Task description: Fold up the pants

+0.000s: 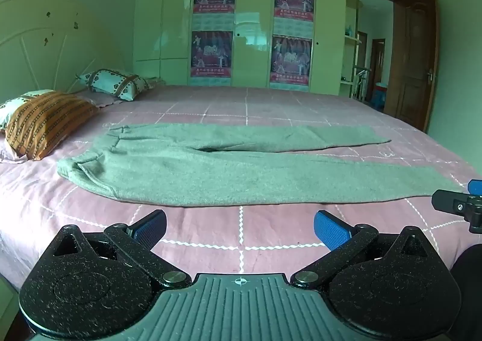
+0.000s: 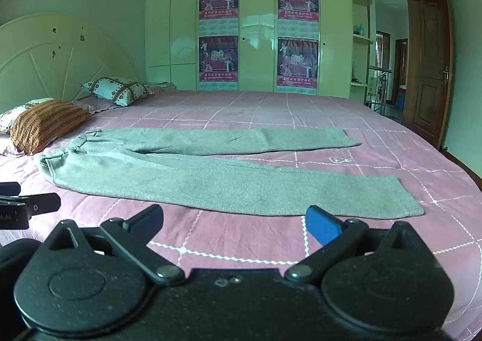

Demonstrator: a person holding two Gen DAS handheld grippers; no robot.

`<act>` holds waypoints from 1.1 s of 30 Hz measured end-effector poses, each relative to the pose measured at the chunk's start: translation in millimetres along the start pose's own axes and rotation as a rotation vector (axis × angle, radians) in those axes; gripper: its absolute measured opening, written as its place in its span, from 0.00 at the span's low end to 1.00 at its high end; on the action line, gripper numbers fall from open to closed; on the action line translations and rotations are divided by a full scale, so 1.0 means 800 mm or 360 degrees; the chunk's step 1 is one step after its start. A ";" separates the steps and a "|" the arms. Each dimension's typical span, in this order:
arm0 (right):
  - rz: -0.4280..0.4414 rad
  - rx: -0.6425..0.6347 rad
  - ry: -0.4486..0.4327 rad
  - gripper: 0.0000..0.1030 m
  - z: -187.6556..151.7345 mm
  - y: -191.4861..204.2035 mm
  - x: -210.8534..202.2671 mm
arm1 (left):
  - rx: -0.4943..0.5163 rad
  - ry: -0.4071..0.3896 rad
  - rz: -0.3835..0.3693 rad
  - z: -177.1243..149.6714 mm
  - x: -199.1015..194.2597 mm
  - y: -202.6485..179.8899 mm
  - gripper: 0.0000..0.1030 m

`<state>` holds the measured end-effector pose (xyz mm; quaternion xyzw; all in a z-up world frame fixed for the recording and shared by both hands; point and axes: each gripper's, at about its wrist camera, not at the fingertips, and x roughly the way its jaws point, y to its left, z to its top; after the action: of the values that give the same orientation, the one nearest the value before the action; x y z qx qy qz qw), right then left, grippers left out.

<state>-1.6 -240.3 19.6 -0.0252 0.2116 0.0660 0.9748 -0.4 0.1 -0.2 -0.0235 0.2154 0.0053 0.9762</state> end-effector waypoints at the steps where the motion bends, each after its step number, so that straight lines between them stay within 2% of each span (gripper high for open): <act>1: 0.0000 -0.0001 0.0002 0.93 0.000 0.000 0.000 | -0.0001 -0.0002 0.0000 0.000 0.000 0.001 1.00; 5: -0.0002 -0.0005 -0.0004 0.93 0.000 0.000 0.000 | 0.0004 0.0019 0.0008 0.005 0.002 0.002 1.00; 6: -0.0003 -0.0004 -0.0004 0.93 0.000 0.000 0.000 | 0.0044 -0.0016 0.0027 -0.001 -0.002 -0.005 1.00; 33: -0.0005 -0.0008 -0.0002 0.93 0.000 0.001 0.000 | 0.0025 0.0026 0.0020 0.000 0.001 -0.002 1.00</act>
<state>-1.5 -239.3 19.3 -0.0280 0.2107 0.0651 0.9750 0.2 -1.4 0.0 -0.0143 0.2234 0.0096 0.9746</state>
